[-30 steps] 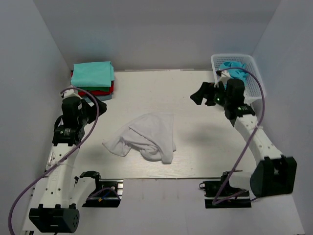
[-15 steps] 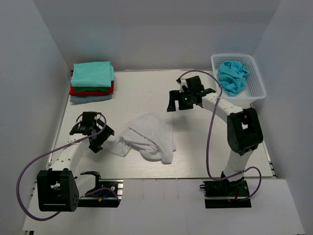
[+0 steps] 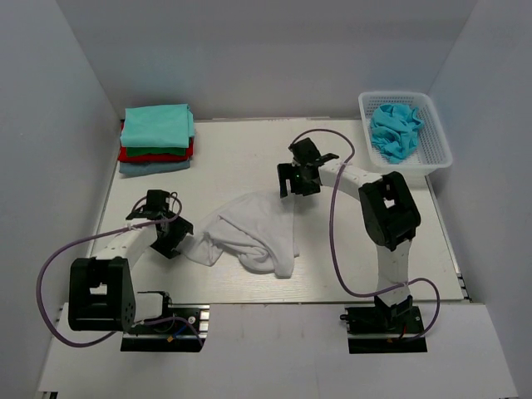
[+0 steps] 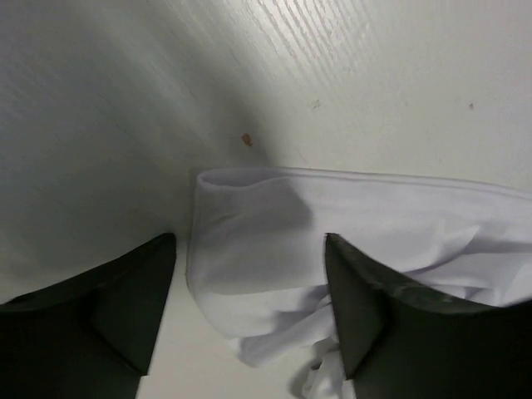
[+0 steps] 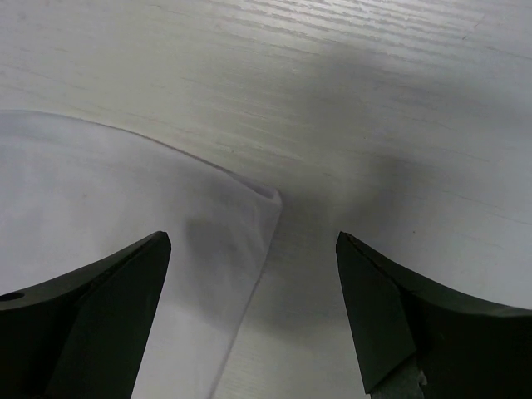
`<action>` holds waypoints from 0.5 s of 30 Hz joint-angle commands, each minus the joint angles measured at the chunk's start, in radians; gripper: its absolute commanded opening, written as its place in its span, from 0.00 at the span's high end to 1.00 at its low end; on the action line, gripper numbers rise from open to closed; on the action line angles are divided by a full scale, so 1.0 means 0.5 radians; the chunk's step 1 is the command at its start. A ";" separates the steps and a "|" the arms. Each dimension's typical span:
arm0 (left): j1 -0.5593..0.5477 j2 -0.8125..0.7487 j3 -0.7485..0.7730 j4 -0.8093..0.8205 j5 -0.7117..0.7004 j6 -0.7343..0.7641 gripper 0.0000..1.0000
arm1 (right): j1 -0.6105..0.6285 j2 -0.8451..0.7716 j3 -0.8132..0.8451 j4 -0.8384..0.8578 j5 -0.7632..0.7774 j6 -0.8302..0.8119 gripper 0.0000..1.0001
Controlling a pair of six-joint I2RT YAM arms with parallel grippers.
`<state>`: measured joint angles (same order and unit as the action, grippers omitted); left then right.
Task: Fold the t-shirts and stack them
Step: Flatten out the tshirt
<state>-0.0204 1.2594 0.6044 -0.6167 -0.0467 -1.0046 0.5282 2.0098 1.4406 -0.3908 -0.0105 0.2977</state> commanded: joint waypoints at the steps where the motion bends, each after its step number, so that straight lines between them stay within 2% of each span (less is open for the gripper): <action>1: 0.004 0.187 -0.068 0.141 -0.112 -0.028 0.23 | 0.045 0.088 0.091 -0.001 0.174 0.052 0.14; 3: -0.017 0.227 -0.068 0.141 -0.136 -0.028 0.35 | 0.069 0.131 0.113 0.036 0.159 0.058 0.16; 4: -0.039 0.251 -0.068 0.168 -0.137 -0.028 0.46 | 0.073 0.137 0.110 0.048 0.150 0.061 0.18; 5: -0.039 0.251 -0.068 0.169 -0.118 -0.028 0.52 | 0.082 0.156 0.113 0.079 0.141 0.067 0.21; 7: -0.039 0.273 -0.089 0.257 -0.118 -0.028 0.80 | 0.091 0.186 0.134 0.116 0.101 0.076 0.32; 8: -0.039 0.294 -0.089 0.258 -0.118 -0.010 0.96 | 0.091 0.193 0.135 0.122 0.083 0.095 0.72; 9: -0.039 0.294 -0.089 0.279 -0.118 -0.009 1.00 | 0.097 0.181 0.153 0.122 0.076 0.101 0.93; 10: -0.039 0.294 -0.059 0.279 -0.118 0.021 1.00 | 0.097 0.162 0.147 0.137 0.073 0.113 1.00; 13: -0.039 0.243 0.076 0.279 -0.100 0.119 1.00 | 0.082 -0.012 0.055 0.235 0.104 0.147 1.00; 15: -0.039 0.081 0.144 0.279 -0.100 0.153 1.00 | 0.076 -0.171 0.003 0.266 0.208 0.156 1.00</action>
<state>-0.0360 1.3602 0.6384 -0.4740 -0.0650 -0.9787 0.5716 2.0628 1.4612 -0.3141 0.0479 0.3531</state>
